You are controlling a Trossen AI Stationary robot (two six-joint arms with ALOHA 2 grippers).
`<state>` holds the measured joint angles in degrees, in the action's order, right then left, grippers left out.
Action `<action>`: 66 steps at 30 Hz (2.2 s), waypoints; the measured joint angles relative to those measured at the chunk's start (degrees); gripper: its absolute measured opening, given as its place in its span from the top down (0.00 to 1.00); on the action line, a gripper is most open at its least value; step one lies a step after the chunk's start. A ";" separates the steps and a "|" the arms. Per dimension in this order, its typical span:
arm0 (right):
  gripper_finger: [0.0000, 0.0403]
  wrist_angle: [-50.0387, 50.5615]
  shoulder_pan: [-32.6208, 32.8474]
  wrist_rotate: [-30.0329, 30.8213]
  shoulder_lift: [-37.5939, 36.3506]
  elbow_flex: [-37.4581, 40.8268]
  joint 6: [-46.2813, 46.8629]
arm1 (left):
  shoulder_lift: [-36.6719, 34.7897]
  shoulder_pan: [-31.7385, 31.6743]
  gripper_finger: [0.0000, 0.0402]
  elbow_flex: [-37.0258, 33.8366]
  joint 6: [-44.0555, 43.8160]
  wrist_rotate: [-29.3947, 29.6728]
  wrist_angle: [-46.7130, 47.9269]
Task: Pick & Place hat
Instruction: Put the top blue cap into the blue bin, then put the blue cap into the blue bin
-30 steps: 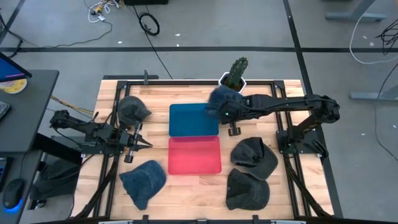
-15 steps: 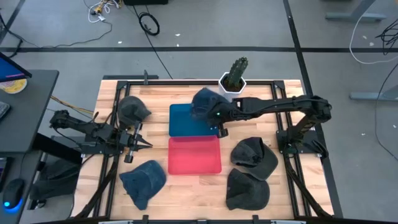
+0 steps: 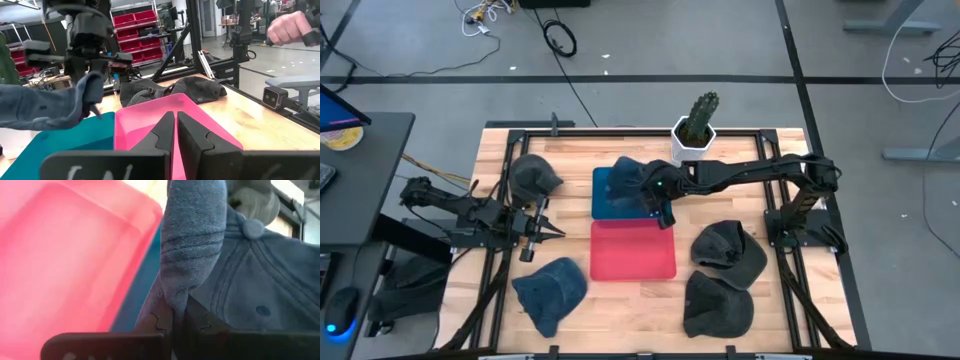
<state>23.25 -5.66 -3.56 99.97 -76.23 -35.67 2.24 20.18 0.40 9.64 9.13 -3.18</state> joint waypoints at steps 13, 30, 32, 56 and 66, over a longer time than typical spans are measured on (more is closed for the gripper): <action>0.98 -1.13 -2.31 -1.80 7.30 0.00 -3.22 | 0.00 -0.02 0.94 0.02 0.01 -0.02 0.00; 0.72 -0.92 -2.18 3.06 8.29 0.00 -2.32 | 0.00 -0.02 0.94 0.02 0.01 -0.02 0.00; 0.66 -0.78 -2.09 3.05 8.27 -0.01 -1.92 | 0.00 0.00 0.94 0.02 0.00 -0.02 0.00; 0.45 -3.16 0.30 -1.95 -20.40 13.05 24.36 | -0.02 -0.02 0.94 0.01 0.00 0.00 0.00; 0.45 -15.01 3.05 4.50 -45.02 30.44 29.21 | -0.02 -0.02 0.94 0.00 -0.01 0.00 0.00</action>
<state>8.24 -2.61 0.93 54.95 -45.78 -6.46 2.22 20.16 0.40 9.63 9.13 -3.18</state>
